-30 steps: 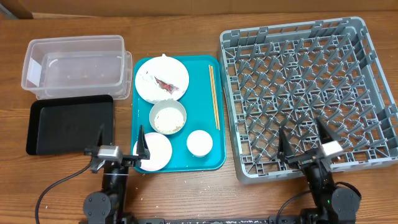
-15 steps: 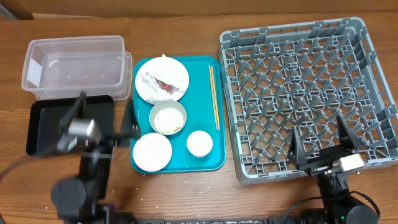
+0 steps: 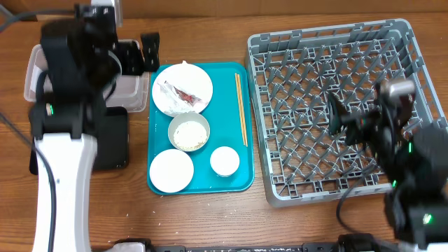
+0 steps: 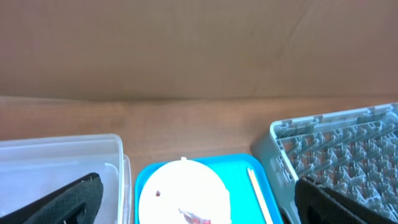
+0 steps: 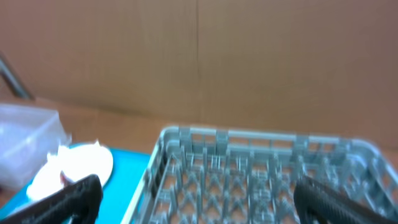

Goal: Sort waste into correct bins and load items into the dishwasher
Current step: 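Reach the left gripper to the white plate and grasp the tissue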

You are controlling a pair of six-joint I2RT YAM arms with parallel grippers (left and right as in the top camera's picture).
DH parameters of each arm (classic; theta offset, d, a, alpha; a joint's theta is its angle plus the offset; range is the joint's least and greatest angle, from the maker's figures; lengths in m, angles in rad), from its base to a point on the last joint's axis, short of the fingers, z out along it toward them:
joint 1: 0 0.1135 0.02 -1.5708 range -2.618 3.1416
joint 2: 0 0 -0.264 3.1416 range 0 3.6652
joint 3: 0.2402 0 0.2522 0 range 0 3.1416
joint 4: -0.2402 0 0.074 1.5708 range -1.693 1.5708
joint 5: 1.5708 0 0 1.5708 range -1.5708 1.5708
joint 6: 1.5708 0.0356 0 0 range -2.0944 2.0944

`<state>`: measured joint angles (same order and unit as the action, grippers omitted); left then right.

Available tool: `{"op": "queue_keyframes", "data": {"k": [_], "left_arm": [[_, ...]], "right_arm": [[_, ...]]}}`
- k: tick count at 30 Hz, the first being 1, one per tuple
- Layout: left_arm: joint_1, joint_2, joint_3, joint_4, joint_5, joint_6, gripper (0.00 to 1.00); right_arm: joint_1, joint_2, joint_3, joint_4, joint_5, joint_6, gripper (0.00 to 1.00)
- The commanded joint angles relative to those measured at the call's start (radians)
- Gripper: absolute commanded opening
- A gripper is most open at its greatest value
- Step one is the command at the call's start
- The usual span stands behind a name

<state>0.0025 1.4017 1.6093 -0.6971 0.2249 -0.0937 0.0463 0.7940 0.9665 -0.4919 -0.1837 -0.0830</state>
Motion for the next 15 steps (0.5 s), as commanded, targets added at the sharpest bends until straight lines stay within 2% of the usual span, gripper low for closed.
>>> {"op": "queue_keyframes", "data": {"k": [1, 4, 6, 7, 10, 12, 15], "left_arm": [[0.000, 0.194, 0.295, -0.173, 0.011, 0.028, 1.00], [-0.003, 0.385, 0.592, -0.418, 0.013, 0.062, 1.00], [-0.004, 0.480, 0.748, -0.531, 0.024, 0.065, 1.00], [-0.004, 0.529, 0.822, -0.576, 0.082, 0.095, 1.00], [-0.004, 0.574, 0.848, -0.581, 0.214, 0.192, 1.00], [-0.005, 0.596, 0.848, -0.578, 0.218, 0.187, 1.00], [-0.009, 0.644, 0.848, -0.580, 0.240, 0.118, 1.00]], "right_arm": [[-0.003, 0.180, 0.217, -0.157, -0.010, -0.003, 1.00], [-0.003, 0.328, 0.360, -0.301, -0.066, 0.004, 1.00], [-0.003, 0.383, 0.378, -0.319, -0.137, 0.008, 1.00], [-0.003, 0.400, 0.378, -0.319, -0.162, 0.008, 1.00], [-0.003, 0.430, 0.378, -0.329, -0.197, 0.008, 1.00], [-0.003, 0.440, 0.378, -0.340, -0.213, 0.008, 1.00], [-0.003, 0.443, 0.378, -0.379, -0.251, 0.008, 1.00]]}}
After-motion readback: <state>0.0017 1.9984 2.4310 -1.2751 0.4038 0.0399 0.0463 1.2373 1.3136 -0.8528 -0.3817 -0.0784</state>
